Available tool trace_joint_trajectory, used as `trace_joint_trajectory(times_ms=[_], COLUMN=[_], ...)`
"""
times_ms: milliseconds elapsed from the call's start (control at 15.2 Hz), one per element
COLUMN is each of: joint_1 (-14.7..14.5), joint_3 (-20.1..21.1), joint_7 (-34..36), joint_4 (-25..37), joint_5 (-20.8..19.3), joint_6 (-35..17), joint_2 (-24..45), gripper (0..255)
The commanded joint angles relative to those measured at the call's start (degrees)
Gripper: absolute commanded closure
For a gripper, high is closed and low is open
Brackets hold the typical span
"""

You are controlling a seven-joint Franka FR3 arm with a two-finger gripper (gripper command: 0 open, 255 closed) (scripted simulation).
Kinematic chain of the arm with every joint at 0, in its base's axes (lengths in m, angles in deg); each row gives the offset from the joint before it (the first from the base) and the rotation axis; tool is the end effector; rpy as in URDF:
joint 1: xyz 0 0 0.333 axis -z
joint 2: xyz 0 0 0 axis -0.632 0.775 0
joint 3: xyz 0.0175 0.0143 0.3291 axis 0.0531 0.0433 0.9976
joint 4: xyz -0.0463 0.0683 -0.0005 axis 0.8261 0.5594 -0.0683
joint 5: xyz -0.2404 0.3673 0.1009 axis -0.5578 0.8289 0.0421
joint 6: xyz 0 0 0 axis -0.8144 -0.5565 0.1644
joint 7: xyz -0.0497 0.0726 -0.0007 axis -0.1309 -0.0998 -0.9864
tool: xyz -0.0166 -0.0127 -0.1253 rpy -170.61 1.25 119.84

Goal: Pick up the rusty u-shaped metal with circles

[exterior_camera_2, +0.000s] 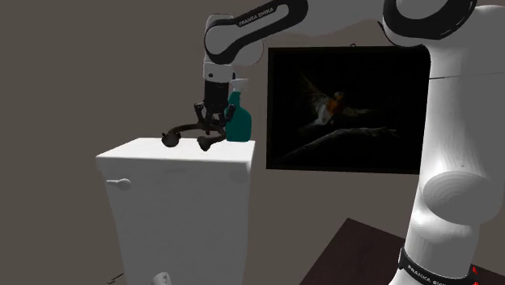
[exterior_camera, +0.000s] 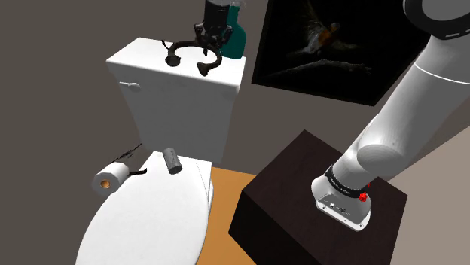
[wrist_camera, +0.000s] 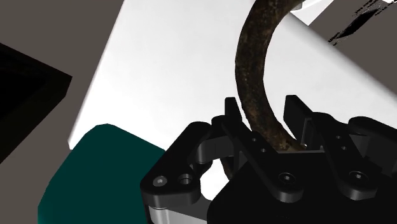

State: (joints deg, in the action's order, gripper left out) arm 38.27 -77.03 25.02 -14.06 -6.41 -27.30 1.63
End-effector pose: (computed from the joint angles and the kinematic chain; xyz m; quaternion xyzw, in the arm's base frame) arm 0.6581 0.0984 0.4901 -0.9817 0.1787 -0.0624 0.0214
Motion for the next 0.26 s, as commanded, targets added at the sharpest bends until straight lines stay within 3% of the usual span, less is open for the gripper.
trace_joint_trajectory(times_ms=[0,198], joint_1=[0.0,0.0], joint_3=[0.0,0.0], joint_7=[0.0,0.0], joint_4=[1.4,2.3], joint_5=[0.0,0.0], joint_6=[1.6,2.4], joint_2=[-0.1,-0.2], gripper=[255,255])
